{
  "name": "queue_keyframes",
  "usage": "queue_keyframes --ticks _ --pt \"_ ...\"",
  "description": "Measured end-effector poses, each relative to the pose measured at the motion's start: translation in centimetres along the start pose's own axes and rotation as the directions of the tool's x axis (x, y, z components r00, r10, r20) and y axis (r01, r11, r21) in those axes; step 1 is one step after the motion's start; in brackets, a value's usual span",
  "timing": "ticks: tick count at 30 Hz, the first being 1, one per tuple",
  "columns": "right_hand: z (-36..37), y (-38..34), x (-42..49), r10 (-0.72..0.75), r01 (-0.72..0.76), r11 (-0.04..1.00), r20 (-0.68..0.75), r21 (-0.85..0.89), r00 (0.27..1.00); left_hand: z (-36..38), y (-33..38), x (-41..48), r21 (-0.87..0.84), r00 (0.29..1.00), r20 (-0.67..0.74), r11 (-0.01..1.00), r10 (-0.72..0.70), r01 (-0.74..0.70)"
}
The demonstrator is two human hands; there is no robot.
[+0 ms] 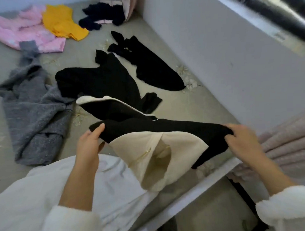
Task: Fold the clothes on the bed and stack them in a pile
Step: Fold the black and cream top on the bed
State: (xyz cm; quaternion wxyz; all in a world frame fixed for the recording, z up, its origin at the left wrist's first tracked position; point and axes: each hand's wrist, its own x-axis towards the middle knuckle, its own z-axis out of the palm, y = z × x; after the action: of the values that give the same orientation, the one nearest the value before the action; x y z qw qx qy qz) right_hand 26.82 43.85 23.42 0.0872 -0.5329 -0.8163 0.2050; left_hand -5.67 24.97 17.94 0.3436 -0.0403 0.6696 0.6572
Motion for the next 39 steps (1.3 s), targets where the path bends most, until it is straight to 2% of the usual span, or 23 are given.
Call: queue_keyframes --ticks 2,4,6,7,9,10,11,12,13,14,15,16,18,19,22,24,25,27,29,32,34,36,39 --pt "-1.9 -0.6 0.6 -0.08 0.063 0.994 -0.207 -0.089 0.975 -1.0 4.0 -2.2 0.089 0.975 0.024 0.971 0.22 -0.221" --pt "-3.9 -2.3 1.3 -0.198 0.147 0.977 -0.393 -0.156 0.898 -1.6 7.9 -4.0 0.073 0.918 0.017 0.916 0.395 -0.395" --pt "-4.8 -4.0 2.8 -0.221 0.152 0.972 -0.472 -0.18 0.853 -1.2 10.6 -4.8 0.013 0.905 -0.058 0.907 0.422 -0.422" --pt "-5.0 -5.0 4.0 -0.194 0.115 0.974 -0.464 -0.194 0.864 -0.8 11.7 -4.5 -0.026 0.925 -0.071 0.926 0.373 -0.376" --pt "-5.1 -6.9 7.1 -0.101 0.041 0.982 -0.328 -0.186 0.939 0.5 13.9 -3.6 -0.12 0.989 -0.03 0.982 0.143 -0.146" --pt "-5.1 -7.8 8.7 -0.026 0.005 0.996 -0.22 -0.093 0.975 1.0 14.9 -3.4 -0.176 0.999 0.033 0.984 0.018 -0.012" --pt "-5.2 -8.8 10.2 0.051 -0.042 0.995 -0.095 0.095 0.994 1.4 15.8 -3.2 -0.208 0.994 0.093 0.975 -0.063 0.081" --pt "-5.4 -10.0 11.5 0.11 -0.123 0.928 0.055 0.352 0.992 1.9 16.7 -3.1 -0.22 0.988 0.116 0.968 -0.097 0.121" --pt "-5.7 -11.1 12.8 0.124 -0.213 0.804 0.195 0.555 0.973 2.5 17.6 -3.2 -0.232 0.988 0.12 0.965 -0.094 0.12" --pt "-6.0 -12.1 14.0 0.099 -0.256 0.694 0.264 0.673 0.959 3.1 18.5 -3.4 -0.247 0.993 0.111 0.966 -0.045 0.072" --pt "-6.4 -13.1 15.2 0.072 -0.246 0.629 0.26 0.738 0.963 3.9 19.5 -3.8 -0.267 0.995 0.098 0.964 0.029 -0.001" --pt "-7.1 -14.0 16.4 0.052 -0.19 0.601 0.199 0.777 0.979 4.7 20.5 -4.2 -0.298 0.988 0.097 0.951 0.121 -0.088" --pt "-8.9 -15.4 18.1 0.011 0.048 0.642 -0.071 0.765 0.997 6.3 22.5 -5.5 -0.41 0.938 0.094 0.871 0.334 -0.27" --pt "-10.1 -15.9 18.5 -0.033 0.183 0.657 -0.215 0.731 0.976 6.8 23.1 -6.1 -0.489 0.905 0.088 0.809 0.417 -0.325" --pt "-12.7 -15.5 17.9 -0.23 0.526 0.584 -0.496 0.618 0.838 6.9 23.0 -7.8 -0.629 0.813 0.063 0.656 0.578 -0.417" --pt "-12.5 -13.3 17.0 -0.322 0.637 0.536 -0.563 0.554 0.761 6.5 20.8 -9.0 -0.651 0.778 0.025 0.601 0.627 -0.464" --pt "-11.9 -11.6 16.6 -0.358 0.656 0.532 -0.56 0.536 0.747 6.2 19.1 -9.4 -0.655 0.777 0.015 0.593 0.63 -0.468" --pt "-9.8 -7.6 15.6 -0.422 0.659 0.559 -0.511 0.503 0.748 5.6 14.4 -10.1 -0.623 0.806 -0.03 0.619 0.591 -0.478" --pt "-6.8 -2.9 14.5 -0.463 0.624 0.619 -0.42 0.477 0.781 5.1 8.5 -10.8 -0.582 0.856 -0.093 0.67 0.508 -0.461" --pt "-1.9 4.0 12.7 -0.446 0.49 0.748 -0.207 0.449 0.871 4.7 -0.9 -11.4 -0.641 0.952 -0.127 0.71 0.278 -0.293" --pt "1.4 8.2 11.4 -0.389 0.37 0.823 -0.045 0.431 0.92 4.8 -7.1 -11.8 -0.657 0.989 -0.141 0.742 0.051 -0.132" --pt "4.4 11.6 10.3 -0.281 0.218 0.904 0.127 0.368 0.951 4.9 -12.7 -12.1 -0.608 0.971 -0.153 0.792 -0.184 0.055" --pt "8.4 15.4 9.0 -0.107 0.04 0.985 0.408 0.17 0.907 5.0 -19.3 -12.0 -0.507 0.845 -0.213 0.795 -0.491 0.334"
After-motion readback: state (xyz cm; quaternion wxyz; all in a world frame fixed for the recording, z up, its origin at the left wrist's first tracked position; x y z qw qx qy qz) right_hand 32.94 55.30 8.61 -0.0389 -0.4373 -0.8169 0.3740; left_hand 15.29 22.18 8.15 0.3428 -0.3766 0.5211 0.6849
